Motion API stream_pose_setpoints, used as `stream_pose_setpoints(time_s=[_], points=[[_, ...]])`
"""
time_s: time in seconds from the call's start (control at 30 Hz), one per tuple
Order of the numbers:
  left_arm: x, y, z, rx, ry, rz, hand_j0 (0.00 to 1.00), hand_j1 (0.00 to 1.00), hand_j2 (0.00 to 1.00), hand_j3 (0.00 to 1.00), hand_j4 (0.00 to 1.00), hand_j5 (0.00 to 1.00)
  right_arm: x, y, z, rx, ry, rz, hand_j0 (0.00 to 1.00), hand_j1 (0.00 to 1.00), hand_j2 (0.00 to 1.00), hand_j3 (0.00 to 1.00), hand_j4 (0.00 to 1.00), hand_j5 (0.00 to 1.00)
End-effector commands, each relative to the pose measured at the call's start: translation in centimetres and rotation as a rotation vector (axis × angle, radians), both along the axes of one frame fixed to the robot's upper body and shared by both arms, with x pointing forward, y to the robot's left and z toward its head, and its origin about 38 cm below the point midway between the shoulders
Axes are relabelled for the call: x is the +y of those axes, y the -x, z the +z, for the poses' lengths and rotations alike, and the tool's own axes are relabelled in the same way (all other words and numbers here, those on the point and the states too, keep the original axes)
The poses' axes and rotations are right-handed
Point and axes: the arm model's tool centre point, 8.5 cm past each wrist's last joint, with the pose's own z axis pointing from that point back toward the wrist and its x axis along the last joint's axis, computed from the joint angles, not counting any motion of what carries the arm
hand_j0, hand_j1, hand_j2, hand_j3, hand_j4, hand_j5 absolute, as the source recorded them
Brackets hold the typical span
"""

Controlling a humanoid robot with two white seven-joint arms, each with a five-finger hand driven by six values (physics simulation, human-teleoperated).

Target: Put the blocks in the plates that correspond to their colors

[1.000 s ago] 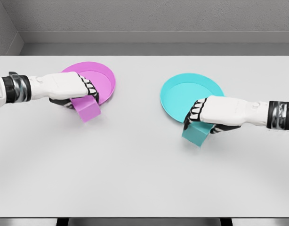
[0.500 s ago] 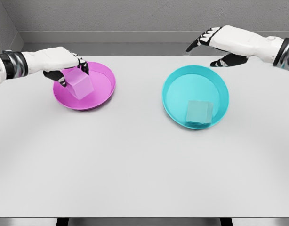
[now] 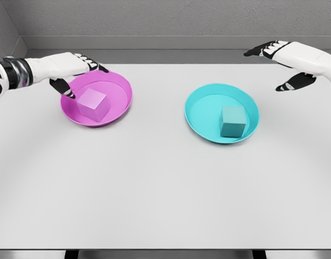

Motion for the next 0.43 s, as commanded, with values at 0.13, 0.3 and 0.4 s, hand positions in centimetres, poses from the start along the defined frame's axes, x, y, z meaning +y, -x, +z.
stream_pose_setpoints(time_s=[0.13, 0.3, 0.4], points=[[12.5, 5.7, 3.1, 0.074, 0.319, 0.161, 1.00, 1.00, 1.00, 1.00, 1.00, 1.00, -0.2, 0.1, -0.1, 0.003, 0.009, -0.008, 1.00, 1.00, 1.00, 1.00, 1.00, 1.00], [13.8, 6.6, 1.7, 0.109, 0.295, 0.193, 1.00, 1.00, 1.00, 1.00, 1.00, 1.00, -0.2, 0.1, -0.2, 0.004, 0.010, -0.008, 1.00, 1.00, 1.00, 1.00, 1.00, 1.00], [13.6, 6.7, 0.9, 0.123, 0.289, 0.190, 1.00, 1.00, 1.00, 1.00, 1.00, 1.00, 0.0, 0.1, -0.1, 0.000, 0.012, -0.002, 1.00, 1.00, 1.00, 1.00, 1.00, 1.00]])
